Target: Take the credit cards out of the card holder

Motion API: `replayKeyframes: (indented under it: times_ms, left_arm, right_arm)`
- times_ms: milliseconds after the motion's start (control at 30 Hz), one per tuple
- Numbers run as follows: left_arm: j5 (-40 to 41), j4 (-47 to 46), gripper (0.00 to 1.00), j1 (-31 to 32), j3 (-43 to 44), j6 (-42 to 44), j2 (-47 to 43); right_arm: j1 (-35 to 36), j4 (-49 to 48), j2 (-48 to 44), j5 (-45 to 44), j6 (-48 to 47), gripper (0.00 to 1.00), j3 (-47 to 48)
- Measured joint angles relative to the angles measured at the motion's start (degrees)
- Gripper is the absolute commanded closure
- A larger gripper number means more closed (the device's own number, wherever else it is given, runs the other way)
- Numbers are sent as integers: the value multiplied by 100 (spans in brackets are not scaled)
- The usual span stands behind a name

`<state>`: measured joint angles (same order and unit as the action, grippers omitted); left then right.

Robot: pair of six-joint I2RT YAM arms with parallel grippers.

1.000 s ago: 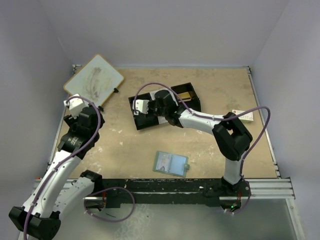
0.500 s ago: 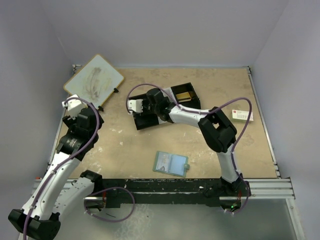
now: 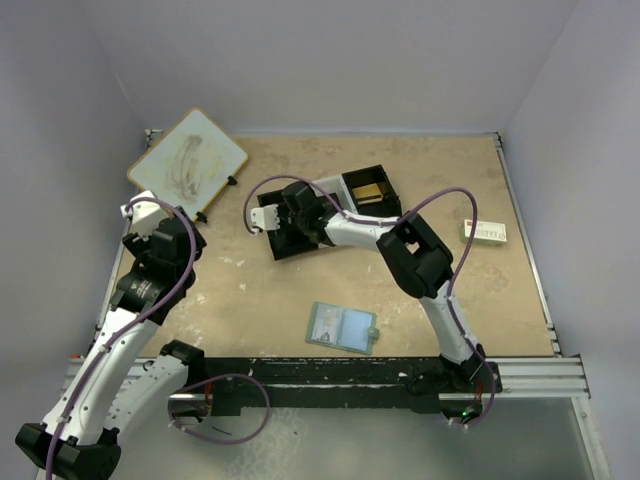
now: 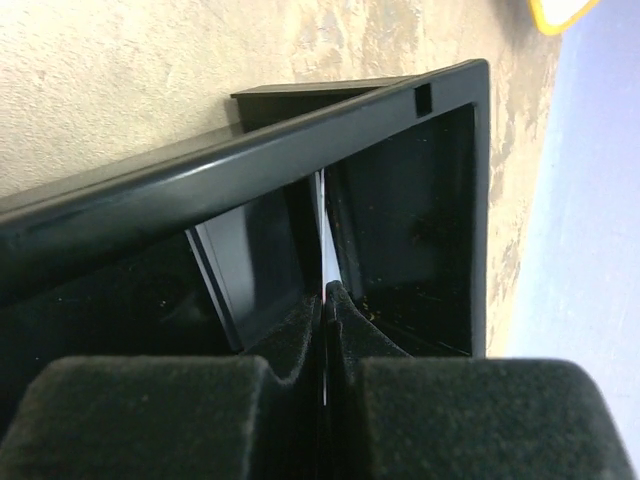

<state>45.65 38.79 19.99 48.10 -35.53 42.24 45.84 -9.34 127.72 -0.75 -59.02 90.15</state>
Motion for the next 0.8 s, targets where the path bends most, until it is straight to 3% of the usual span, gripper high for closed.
replayKeyframes:
  times_ms: [167, 300, 800]
  left_arm:
    - [0, 0, 27, 0, 0, 0, 0]
    - [-2, 0, 27, 0, 0, 0, 0]
    - [-70, 0, 27, 0, -2, 0, 116]
  right_arm:
    - [26, 0, 26, 0, -66, 92, 0]
    - [28, 9, 24, 26, -76, 81, -9]
    - [28, 367, -125, 369, 55, 61, -48]
